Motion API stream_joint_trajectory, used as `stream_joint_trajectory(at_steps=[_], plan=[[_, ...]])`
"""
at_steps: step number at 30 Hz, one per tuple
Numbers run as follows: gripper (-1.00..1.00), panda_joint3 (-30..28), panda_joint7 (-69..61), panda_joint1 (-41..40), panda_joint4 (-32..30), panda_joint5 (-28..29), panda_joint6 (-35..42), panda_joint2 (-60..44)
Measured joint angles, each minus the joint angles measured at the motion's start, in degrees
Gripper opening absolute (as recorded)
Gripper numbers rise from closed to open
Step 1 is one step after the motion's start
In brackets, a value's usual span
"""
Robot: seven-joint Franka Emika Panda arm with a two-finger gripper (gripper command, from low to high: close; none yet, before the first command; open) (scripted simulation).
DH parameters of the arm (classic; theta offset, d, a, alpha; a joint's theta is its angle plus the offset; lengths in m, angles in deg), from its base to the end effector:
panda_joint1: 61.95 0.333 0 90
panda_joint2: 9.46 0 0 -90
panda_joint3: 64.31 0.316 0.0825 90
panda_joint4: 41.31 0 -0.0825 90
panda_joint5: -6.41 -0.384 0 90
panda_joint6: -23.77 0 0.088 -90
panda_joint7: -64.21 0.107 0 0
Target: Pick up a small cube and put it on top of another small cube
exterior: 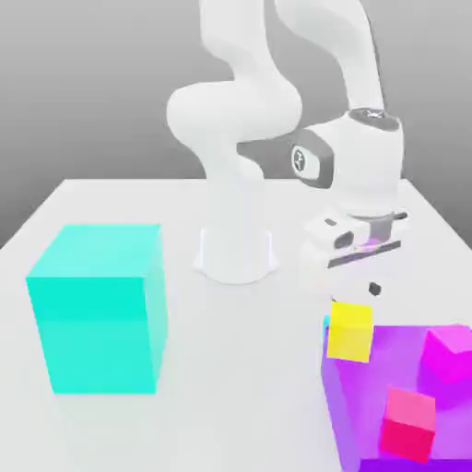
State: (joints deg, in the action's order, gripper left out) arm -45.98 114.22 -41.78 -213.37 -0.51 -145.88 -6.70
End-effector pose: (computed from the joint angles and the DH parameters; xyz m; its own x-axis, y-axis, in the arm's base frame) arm 0.2471 0.1831 0.1834 0.9492 -0.3145 -0.0027 -0.3145 -0.9492 -0.0077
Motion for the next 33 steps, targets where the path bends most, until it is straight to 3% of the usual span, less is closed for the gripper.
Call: stream_joint_trajectory(at_steps=[3, 7, 12, 13, 22, 28, 33], plan=[[0.0, -1.36, 2.69, -0.35, 0.7, 4.29, -3.26, -4.1], [0.0, -9.3, 6.8, 5.9, 1.69, 10.38, -7.59, -9.36], [0.0, -17.51, 7.52, 14.51, 2.49, 10.57, -12.96, -15.64], [-1.0, -18.35, 7.44, 15.56, 2.57, 10.23, -13.77, -16.61], [-1.0, -16.94, 7.56, 13.81, 2.44, 10.77, -12.37, -14.91], [-1.0, -9.32, 3.45, 7.41, 1.35, 5.55, -6.07, -7.47], [-1.0, -8.57, 1.62, 8.12, -0.07, 2.24, -0.72, -0.86]])
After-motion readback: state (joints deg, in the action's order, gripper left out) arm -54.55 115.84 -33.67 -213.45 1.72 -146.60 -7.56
